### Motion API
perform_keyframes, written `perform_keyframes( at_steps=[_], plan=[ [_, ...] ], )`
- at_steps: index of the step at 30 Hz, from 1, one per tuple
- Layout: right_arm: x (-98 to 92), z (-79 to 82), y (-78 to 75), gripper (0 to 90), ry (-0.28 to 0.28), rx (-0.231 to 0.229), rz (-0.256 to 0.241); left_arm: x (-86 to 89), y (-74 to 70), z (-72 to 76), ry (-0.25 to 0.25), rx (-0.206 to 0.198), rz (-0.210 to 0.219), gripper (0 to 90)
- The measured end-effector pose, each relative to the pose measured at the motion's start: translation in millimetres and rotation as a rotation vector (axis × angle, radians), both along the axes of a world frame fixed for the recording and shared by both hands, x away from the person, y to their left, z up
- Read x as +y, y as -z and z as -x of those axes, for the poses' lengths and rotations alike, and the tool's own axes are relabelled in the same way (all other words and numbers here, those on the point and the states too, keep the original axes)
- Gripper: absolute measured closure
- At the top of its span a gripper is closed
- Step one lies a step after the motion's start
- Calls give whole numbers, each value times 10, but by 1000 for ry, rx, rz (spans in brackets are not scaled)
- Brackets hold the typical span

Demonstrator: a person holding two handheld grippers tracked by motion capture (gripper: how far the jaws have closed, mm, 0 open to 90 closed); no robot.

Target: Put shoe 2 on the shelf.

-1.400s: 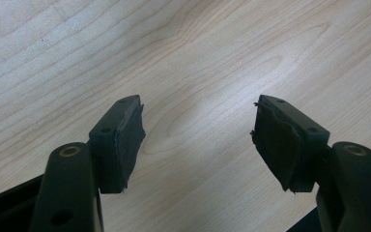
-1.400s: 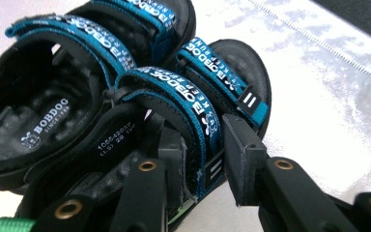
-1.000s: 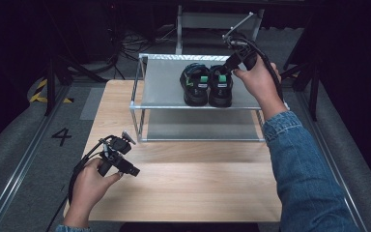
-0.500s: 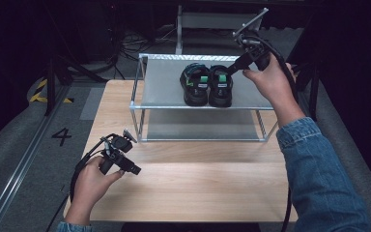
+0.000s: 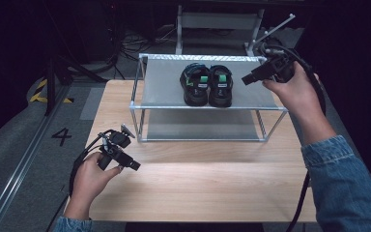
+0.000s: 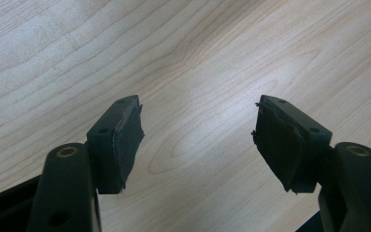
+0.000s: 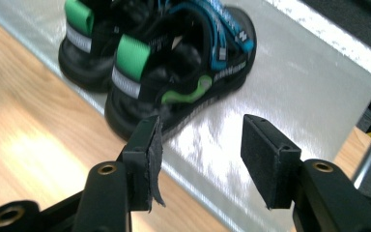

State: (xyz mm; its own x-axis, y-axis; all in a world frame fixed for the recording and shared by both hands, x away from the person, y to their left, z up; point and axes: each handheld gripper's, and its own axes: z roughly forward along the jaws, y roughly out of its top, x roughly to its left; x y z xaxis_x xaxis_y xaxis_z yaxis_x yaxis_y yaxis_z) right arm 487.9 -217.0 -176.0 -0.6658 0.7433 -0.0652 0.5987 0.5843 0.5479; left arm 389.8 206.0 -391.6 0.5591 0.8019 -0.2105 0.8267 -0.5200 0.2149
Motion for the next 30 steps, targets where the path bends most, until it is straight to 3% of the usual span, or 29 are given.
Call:
perform_keyframes(
  at_steps=[8, 17, 25, 30],
  plan=[
    [-266, 306, 135, 491, -3, 1, 17, -53, -16, -56, -5, 15, 14, 337],
    [-598, 641, 432, 465, -1, 24, 30, -58, -21, -73, -25, 16, 12, 333],
    [-864, 813, 767, 443, 28, 83, 25, -74, -21, -77, -28, 15, 8, 332],
    [-980, 850, 970, 437, 4, 94, 31, -114, -12, -75, -14, 12, -2, 332]
  ],
)
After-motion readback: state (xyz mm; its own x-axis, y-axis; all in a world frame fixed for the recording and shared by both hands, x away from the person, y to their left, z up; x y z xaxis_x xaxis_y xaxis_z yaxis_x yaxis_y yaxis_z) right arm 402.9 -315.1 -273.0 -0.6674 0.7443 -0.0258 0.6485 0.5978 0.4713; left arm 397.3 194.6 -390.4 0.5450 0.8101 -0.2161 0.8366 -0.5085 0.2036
